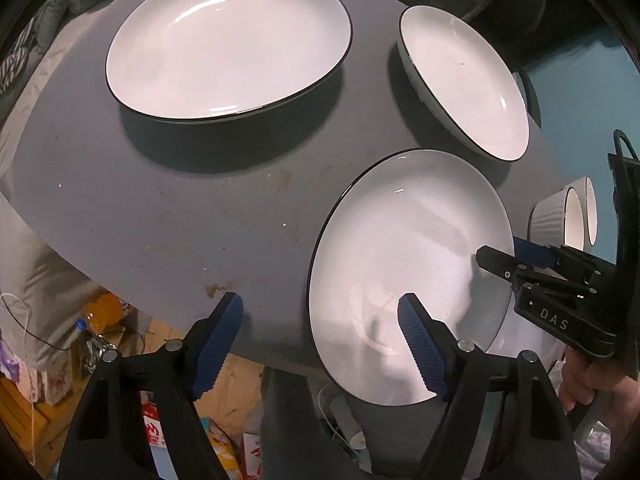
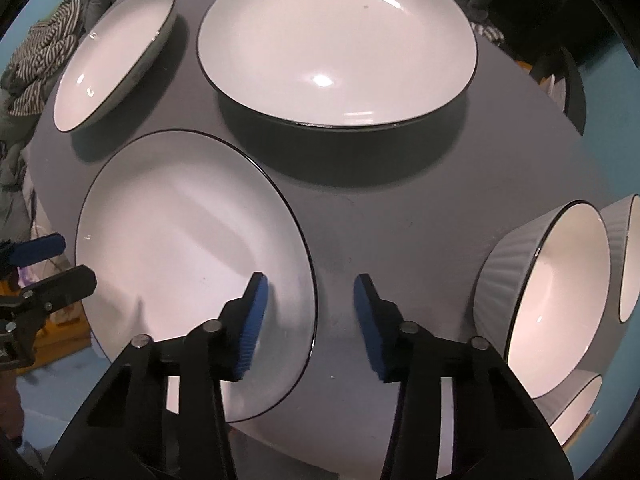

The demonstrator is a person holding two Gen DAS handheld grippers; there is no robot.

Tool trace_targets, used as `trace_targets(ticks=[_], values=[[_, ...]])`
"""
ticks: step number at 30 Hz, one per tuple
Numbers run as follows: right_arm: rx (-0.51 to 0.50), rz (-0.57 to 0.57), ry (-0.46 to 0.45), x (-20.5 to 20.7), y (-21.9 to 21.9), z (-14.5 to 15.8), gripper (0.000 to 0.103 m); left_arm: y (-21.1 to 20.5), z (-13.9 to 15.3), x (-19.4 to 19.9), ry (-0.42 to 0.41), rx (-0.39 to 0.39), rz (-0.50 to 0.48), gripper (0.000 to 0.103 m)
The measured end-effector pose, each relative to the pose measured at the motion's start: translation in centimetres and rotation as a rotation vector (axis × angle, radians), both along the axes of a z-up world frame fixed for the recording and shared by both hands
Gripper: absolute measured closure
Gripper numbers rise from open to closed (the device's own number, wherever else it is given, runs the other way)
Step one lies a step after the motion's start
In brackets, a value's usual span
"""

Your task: Organize plates and bowls

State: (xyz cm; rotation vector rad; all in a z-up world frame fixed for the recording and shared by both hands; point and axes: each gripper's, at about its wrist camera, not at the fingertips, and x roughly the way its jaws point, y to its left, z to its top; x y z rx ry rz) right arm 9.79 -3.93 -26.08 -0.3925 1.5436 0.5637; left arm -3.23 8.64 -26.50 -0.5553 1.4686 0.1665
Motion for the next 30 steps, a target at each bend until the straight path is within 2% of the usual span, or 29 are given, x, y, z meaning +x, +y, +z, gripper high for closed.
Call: trace_targets(ticks=[3, 5, 8, 10, 12, 17, 19, 23, 24, 26, 30], values=[[0.011, -0.004, 0.033, 0.6, -0.2, -0.5, 0.068, 0.2, 0.1, -0.2, 0.008, -0.007, 0.000, 0.027], [0.023, -0.006, 0.046, 1.1, -0.3, -0.7, 0.069, 0.2, 0.0, -0.1, 0.019, -0.010, -0.002, 0.042], [0.043, -0.003, 0.067, 1.6, -0.4, -0.9, 0.073, 0.6, -1.1, 1.1, 0.042, -0.013, -0.008, 0.055], [0.058, -0.002, 0.082, 1.8, -0.4, -1.1, 0.076, 1.1, -1.4, 1.0, 0.050, -0.021, -0.004, 0.059], [0.066, 0.001, 0.090, 2.1, -0.4, -1.3, 0.076, 1.2, -1.7, 1.0, 0.057, -0.047, 0.006, 0.062], [0.081, 0.006, 0.094, 1.1, -0.4, -1.0, 0.077, 0.8, -3.0, 1.4, 0.088, -0.087, 0.011, 0.082], [0.087, 0.004, 0.088, 0.8, -0.6, -1.1, 0.077, 1.1, -3.4, 1.3, 0.095, -0.095, 0.003, 0.087], [0.098, -0.004, 0.075, 0.0, -0.9, -1.2, 0.077, 1.6, -3.5, 1.2, 0.092, -0.097, -0.014, 0.088], [0.101, -0.003, 0.072, -0.2, -1.1, -1.3, 0.077, 0.1, -4.0, 1.4, 0.094, -0.096, -0.018, 0.088], [0.103, -0.007, 0.073, -0.4, -1.3, -1.2, 0.077, -0.1, -4.3, 1.5, 0.103, -0.100, -0.022, 0.088], [0.107, -0.019, 0.090, -0.4, -1.5, -1.6, 0.077, -0.2, -4.3, 1.9, 0.123, -0.100, 0.000, 0.088]])
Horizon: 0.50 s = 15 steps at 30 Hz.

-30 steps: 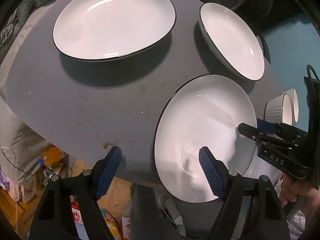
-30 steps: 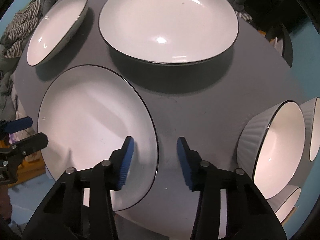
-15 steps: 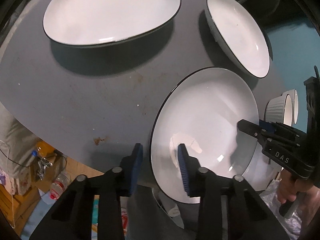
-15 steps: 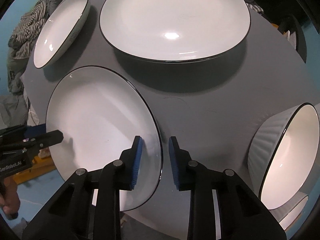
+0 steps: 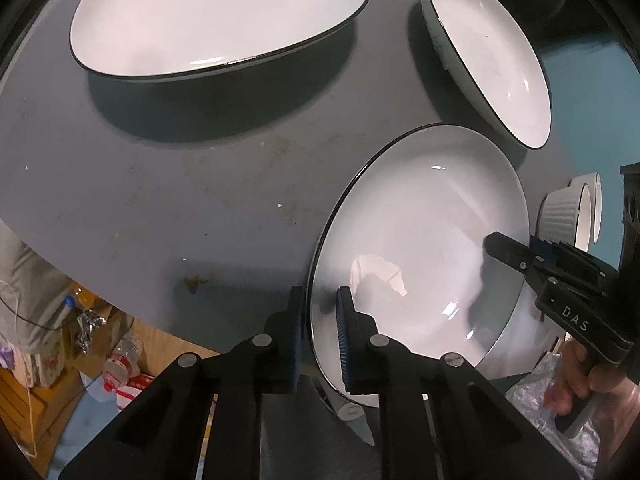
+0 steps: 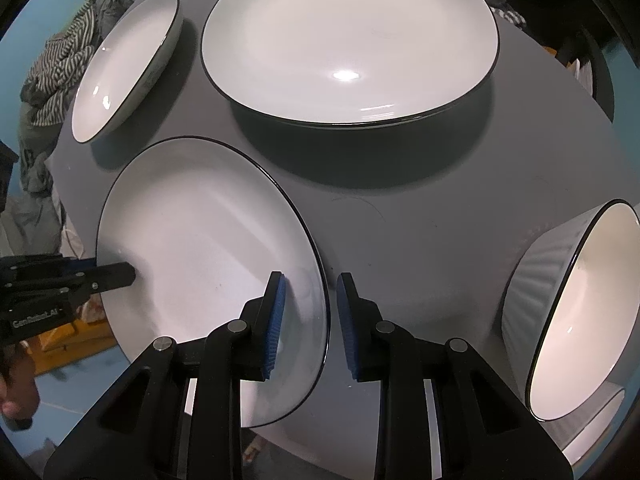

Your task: Organize plates and bowls

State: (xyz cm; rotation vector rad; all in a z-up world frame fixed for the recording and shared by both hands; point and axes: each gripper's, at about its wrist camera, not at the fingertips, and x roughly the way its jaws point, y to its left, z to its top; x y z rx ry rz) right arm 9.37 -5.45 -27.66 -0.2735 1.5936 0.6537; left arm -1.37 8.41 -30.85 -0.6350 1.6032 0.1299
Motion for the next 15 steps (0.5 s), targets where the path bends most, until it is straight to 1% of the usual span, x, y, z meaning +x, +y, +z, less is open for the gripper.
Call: trace_targets(ticks=[3, 6, 10, 15], values=[[-0.001, -0.011, 0.019, 0.3, -0.2, -0.3, 0.077, 0.1, -0.4, -0.1, 0.004, -0.013, -0.008, 0.088], [-0.008, -0.010, 0.034, 0.8, -0.2, -0.3, 0.077, 0.0, 0.0, -0.1, -0.008, 0.002, 0.009, 0.088], [-0.008, -0.009, 0.056, 1.6, 0.3, 0.2, 0.082, 0.1, 0.1, -0.1, -0.004, -0.008, 0.025, 0.088], [-0.009, -0.024, 0.083, 2.3, 0.6, 0.1, 0.083, -0.1, 0.4, 0.0, -0.011, 0.021, 0.009, 0.089]])
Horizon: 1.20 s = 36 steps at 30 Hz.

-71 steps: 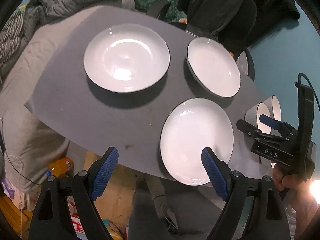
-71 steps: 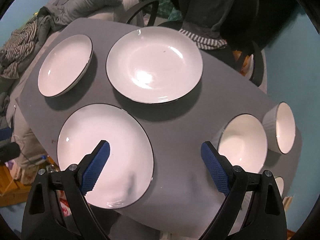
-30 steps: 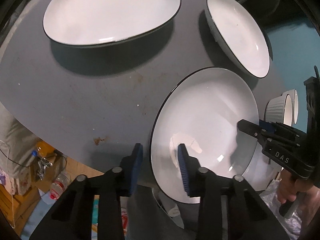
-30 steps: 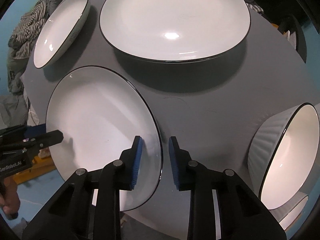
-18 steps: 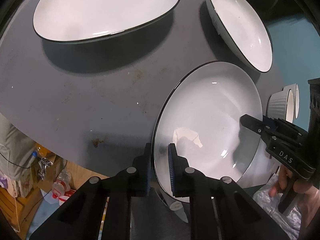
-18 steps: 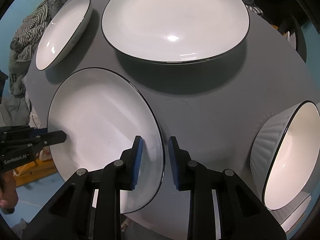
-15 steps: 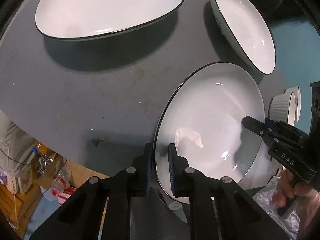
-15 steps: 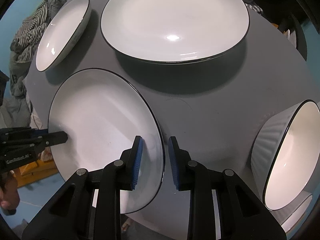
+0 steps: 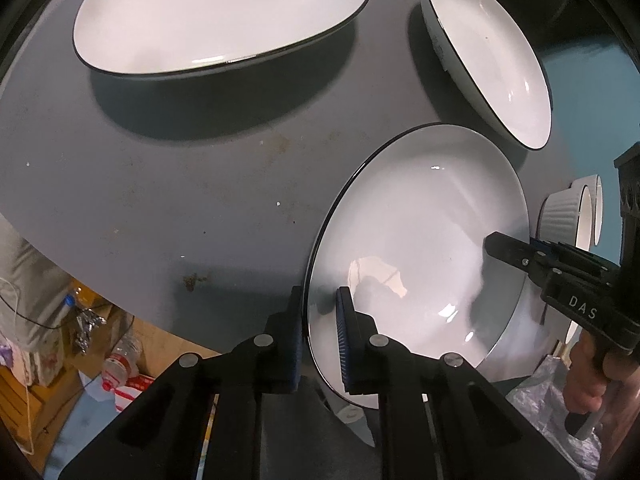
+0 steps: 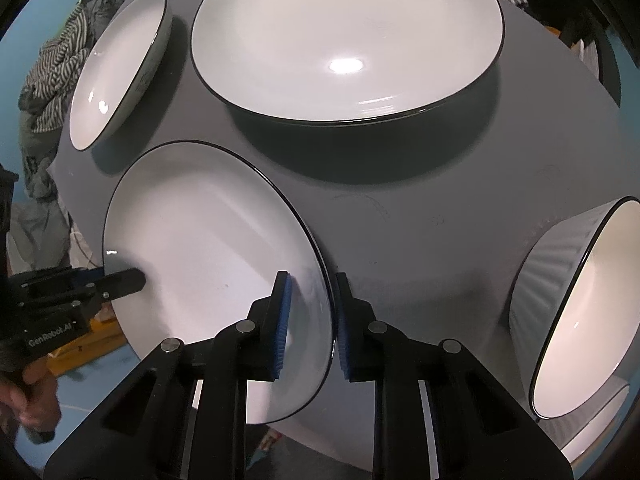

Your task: Organize plates and bowls

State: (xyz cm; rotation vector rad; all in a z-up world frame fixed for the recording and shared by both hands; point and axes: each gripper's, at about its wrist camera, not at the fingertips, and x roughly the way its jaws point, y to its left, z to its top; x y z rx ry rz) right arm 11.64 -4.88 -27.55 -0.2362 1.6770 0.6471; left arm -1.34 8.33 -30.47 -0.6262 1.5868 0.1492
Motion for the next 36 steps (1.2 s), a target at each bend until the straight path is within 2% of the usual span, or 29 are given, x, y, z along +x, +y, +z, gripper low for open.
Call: trace_targets(ticks=[7, 14, 18, 24, 36], values=[[-0.001, 0.013, 0.030, 0.8, 0.2, -0.1, 0.084, -0.1, 0.1, 0.1, 0.002, 0.010, 0.009, 0.089], [-0.008, 0.002, 0.051, 1.1, 0.2, -0.6, 0.084, -0.4, 0.2, 0.4, 0.000, 0.020, -0.049, 0.089], [-0.008, 0.006, 0.065, 1.2, 0.2, -0.8, 0.085, -0.1, 0.2, 0.7, 0.006, 0.007, -0.028, 0.089], [0.008, -0.036, 0.083, 1.9, -0.2, -0.9, 0.085, 0.2, 0.8, 1.1, 0.003, 0.004, -0.039, 0.089], [-0.009, -0.038, 0.052, 3.2, 0.0, 1.2, 0.085, 0.3, 2.8, 2.4, -0.025, 0.000, -0.044, 0.089]])
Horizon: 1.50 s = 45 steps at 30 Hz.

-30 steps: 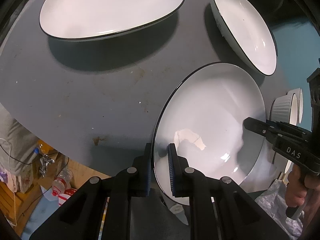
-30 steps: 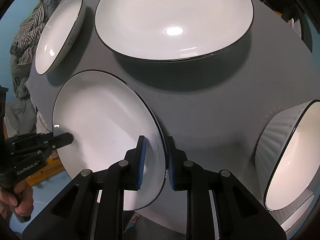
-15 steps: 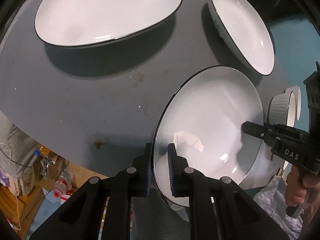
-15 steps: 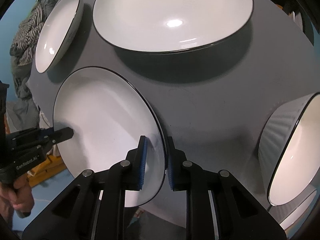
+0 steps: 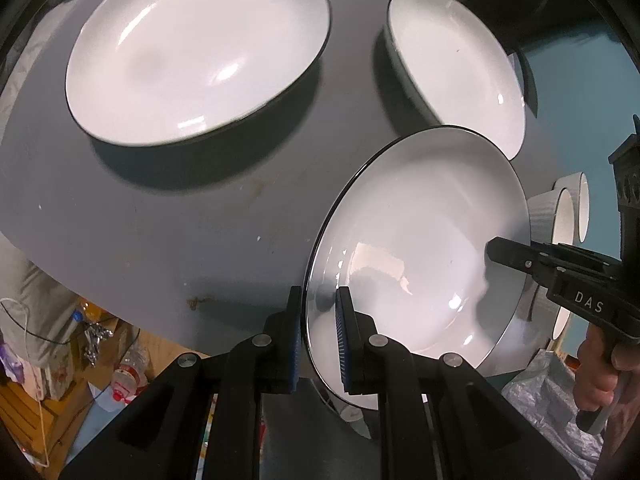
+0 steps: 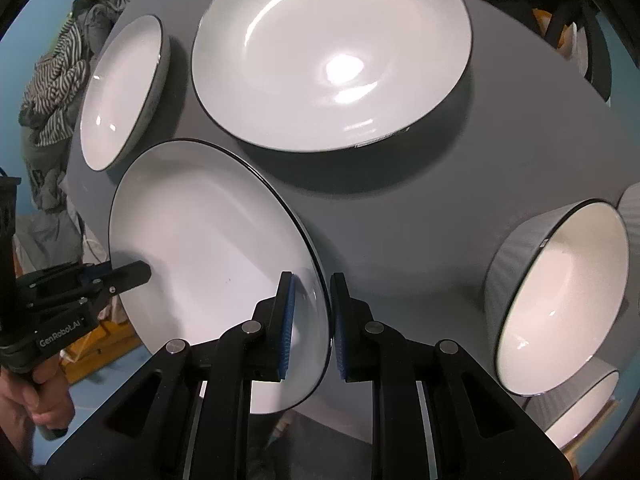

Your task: Organize plates and bowls

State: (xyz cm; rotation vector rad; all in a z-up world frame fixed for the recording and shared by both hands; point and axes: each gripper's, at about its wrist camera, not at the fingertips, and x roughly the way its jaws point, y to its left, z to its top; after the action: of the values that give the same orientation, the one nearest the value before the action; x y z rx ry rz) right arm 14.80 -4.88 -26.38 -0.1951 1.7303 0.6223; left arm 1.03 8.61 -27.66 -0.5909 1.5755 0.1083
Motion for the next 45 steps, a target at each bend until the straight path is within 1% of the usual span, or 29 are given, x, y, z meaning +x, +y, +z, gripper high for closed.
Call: trace_targets(ticks=[7, 15, 20, 25, 31, 37, 45], values=[[0.008, -0.013, -0.009, 0.8, -0.4, 1.4, 0.085, 0.0, 1.7, 1.6, -0.024, 0.013, -0.004, 0.089], [0.018, -0.008, -0.053, 3.1, -0.1, 2.7, 0.085, 0.3, 2.5, 4.1, -0.052, 0.030, 0.002, 0.089], [0.024, -0.009, -0.067, 5.0, 0.4, 3.1, 0.085, 0.7, 2.8, 6.5, -0.060, 0.047, 0.000, 0.089], [0.033, -0.011, -0.059, 7.9, 0.4, 3.1, 0.085, 0.7, 3.4, 9.0, -0.068, 0.066, -0.004, 0.089], [0.035, -0.010, -0.051, 10.9, 0.3, 2.7, 0.085, 1.2, 3.0, 11.4, -0.063, 0.081, -0.002, 0.089], [0.036, -0.015, -0.031, 13.5, 0.4, 1.8, 0.085, 1.1, 2.0, 13.6, -0.050, 0.082, 0.012, 0.089], [0.018, 0.018, -0.017, 14.8, 1.2, 0.4, 0.085, 1.6, 0.5, 14.9, -0.017, 0.085, 0.045, 0.089]])
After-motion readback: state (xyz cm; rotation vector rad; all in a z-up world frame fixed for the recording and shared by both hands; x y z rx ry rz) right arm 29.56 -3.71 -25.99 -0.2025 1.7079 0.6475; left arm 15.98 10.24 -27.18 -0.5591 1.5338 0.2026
